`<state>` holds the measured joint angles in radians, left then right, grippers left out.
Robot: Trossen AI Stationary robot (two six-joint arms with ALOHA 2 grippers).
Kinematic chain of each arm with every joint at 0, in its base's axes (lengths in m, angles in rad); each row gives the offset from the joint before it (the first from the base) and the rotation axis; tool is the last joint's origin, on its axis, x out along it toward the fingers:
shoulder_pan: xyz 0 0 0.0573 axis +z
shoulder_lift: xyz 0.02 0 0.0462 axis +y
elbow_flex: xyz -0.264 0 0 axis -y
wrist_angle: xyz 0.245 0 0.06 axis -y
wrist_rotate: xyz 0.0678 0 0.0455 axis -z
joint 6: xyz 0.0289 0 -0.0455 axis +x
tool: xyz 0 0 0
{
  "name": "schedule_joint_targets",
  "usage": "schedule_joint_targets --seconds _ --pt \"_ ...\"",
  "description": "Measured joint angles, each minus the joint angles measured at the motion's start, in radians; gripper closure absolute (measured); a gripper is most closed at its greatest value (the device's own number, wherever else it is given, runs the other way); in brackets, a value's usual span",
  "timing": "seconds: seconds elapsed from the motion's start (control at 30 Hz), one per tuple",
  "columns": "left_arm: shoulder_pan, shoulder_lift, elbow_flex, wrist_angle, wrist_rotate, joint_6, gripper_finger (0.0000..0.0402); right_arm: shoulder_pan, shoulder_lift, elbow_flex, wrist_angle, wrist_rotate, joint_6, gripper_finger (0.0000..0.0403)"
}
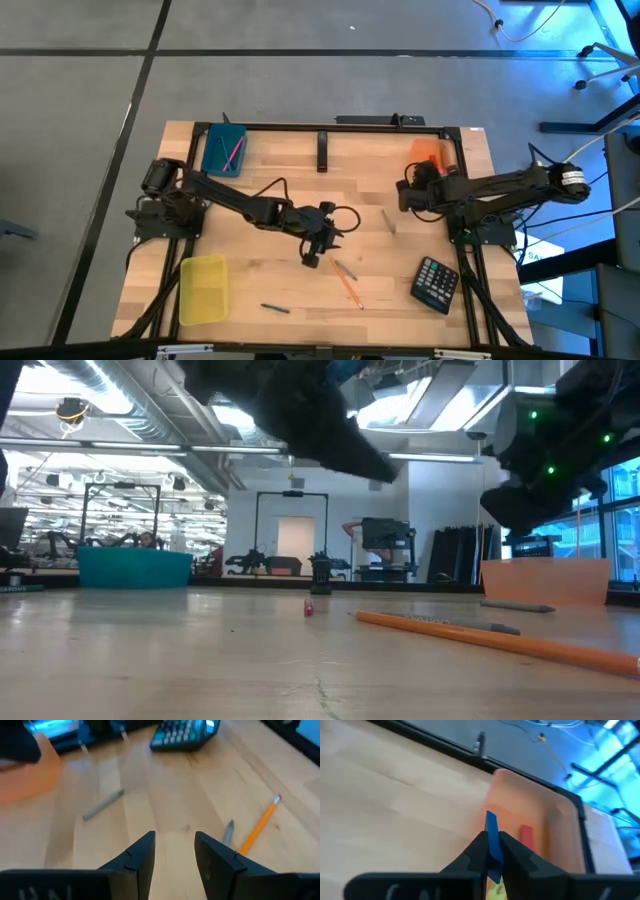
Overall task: Sort crayons/erasers/pens/pencils in bins
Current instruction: Put the blue eraser into the orange bin, then put the orange pencil into the blue bin
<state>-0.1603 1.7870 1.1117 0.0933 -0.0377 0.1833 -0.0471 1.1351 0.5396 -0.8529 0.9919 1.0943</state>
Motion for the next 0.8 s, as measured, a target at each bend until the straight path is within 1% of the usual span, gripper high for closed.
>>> schedule_joint_targets --seconds 0.07,0.13,0.17,0.23,0.37,0.43,0.47,0.53,0.63,0.73,0.8 --pt "-0.008 0.011 -0.001 0.005 -0.002 -0.017 0.027 -0.031 0.0 -0.022 -0.001 0.002 0.008 0.0352" --pt "-0.012 0.035 0.001 0.04 -0.003 -0.035 0.027 -0.062 0.0 -0.041 -0.005 -0.001 0.021 0.0337" --pt "-0.012 0.041 0.0 0.033 0.0 -0.045 0.027 -0.077 0.0 -0.051 -0.004 -0.006 0.023 0.0327" --pt "-0.01 0.051 -0.002 0.031 0.003 -0.066 0.027 -0.099 0.0 -0.067 -0.002 -0.022 0.027 0.0301" --pt "-0.007 0.068 -0.001 0.035 0.006 -0.078 0.027 -0.11 0.0 -0.078 0.028 -0.011 0.023 0.0234" --pt "-0.005 0.079 -0.001 0.036 0.03 -0.077 0.027 -0.1 0.0 -0.079 0.056 0.006 0.0 0.0199" --pt "-0.003 0.079 -0.002 0.029 0.06 -0.078 0.027 -0.088 0.0 -0.079 0.086 0.008 -0.025 0.0183" --pt "0.002 0.092 0.0 0.055 0.136 -0.078 0.027 -0.057 0.0 -0.079 0.171 0.002 -0.106 0.0154" --pt "0.006 0.131 -0.001 0.085 0.236 -0.097 0.027 -0.008 0.0 -0.079 0.364 -0.024 -0.258 0.0125" --pt "0.007 0.185 -0.001 0.143 0.303 -0.103 0.027 0.034 0.0 -0.079 0.607 -0.071 -0.457 0.0117" --pt "0.007 0.223 -0.001 0.164 0.327 -0.099 0.027 0.056 0.0 -0.079 0.753 -0.103 -0.564 0.0117"
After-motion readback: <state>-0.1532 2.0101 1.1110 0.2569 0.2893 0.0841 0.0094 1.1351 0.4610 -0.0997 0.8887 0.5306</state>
